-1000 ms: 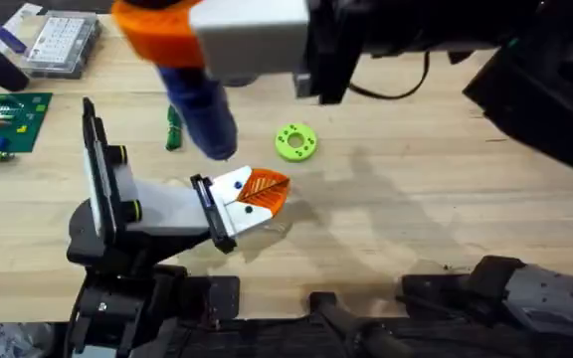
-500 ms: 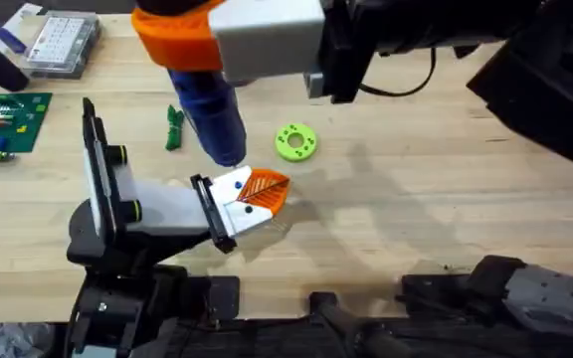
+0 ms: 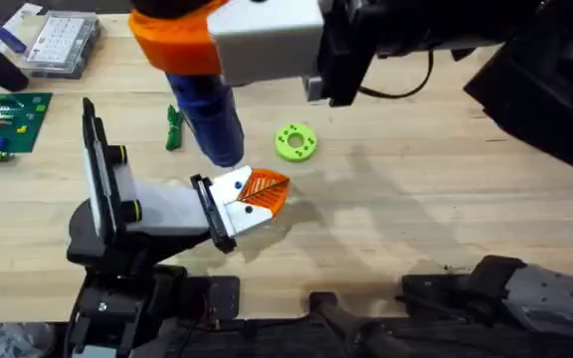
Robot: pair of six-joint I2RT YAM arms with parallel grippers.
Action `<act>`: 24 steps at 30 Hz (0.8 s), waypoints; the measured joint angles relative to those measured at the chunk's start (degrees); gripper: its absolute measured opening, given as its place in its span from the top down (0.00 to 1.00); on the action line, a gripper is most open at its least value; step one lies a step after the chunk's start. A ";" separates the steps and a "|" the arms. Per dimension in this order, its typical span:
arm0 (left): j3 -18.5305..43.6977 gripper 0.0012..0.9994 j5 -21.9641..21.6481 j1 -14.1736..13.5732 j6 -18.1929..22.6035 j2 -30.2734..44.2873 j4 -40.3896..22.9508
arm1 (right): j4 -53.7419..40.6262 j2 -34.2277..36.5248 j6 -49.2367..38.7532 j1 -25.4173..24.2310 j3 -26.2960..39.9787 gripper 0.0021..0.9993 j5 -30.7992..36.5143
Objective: Pick up the gripper from the table and insert it into the empty holder that is missing its gripper. Then pick up a screw, insert it into the mounting hole, and use the screwdriver to tighten it. Finally, clean up the table by picking up the vegetable and placing it into the bucket.
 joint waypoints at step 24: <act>0.00 0.99 0.00 0.00 0.00 0.00 0.00 | 4.21 -0.02 -2.28 0.65 -6.22 0.96 -0.74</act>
